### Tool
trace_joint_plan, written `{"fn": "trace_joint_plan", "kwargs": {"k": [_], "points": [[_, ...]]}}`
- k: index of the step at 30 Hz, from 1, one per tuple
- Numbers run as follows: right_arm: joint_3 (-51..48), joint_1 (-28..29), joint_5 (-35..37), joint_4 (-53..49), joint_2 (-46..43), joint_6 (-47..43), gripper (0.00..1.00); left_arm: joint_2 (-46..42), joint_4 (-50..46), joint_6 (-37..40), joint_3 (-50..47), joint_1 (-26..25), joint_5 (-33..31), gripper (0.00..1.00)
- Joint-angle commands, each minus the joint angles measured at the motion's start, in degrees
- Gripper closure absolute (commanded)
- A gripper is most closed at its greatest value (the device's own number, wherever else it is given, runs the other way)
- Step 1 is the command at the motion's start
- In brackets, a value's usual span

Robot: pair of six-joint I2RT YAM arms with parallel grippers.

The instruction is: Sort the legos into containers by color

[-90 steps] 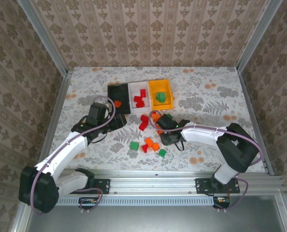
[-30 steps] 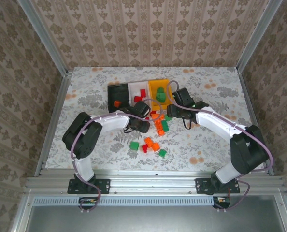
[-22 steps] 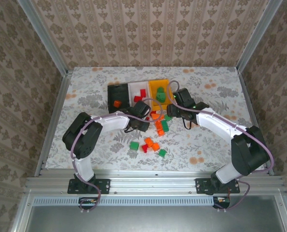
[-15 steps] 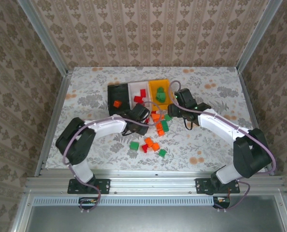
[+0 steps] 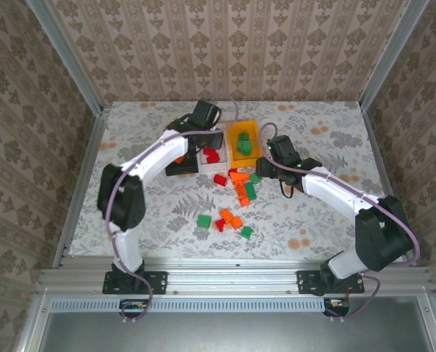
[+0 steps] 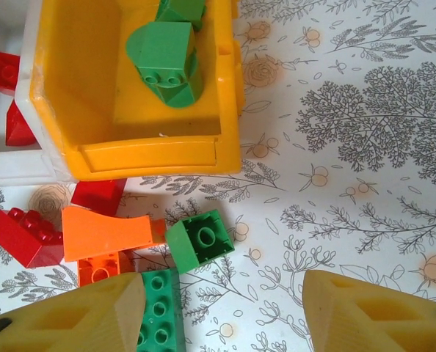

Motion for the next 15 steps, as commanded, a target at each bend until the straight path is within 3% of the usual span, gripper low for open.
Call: {"fn": "trace_joint_plan", "kwargs": {"k": [1,7,11,15], "points": [[-0.73,-0.90,0.48,0.06,-3.28,0.40,0.40,6.35,-7.84,-0.08,6.20,0.94,2.20,0.74],[-1.00,-1.47,-0.02,0.37,-3.60,0.52,0.40,12.98,-10.29,-1.74,12.99,2.81,5.52,0.70],[-0.88,-1.45,-0.12,0.23,-3.66,0.44,0.39,12.52,-10.49,-1.79,13.70,2.82,5.37,0.51],[-1.02,-1.46,-0.25,0.35,-3.81,0.50,0.39,4.71,-6.74,-1.20,7.91,1.58,5.53,0.27]]}}
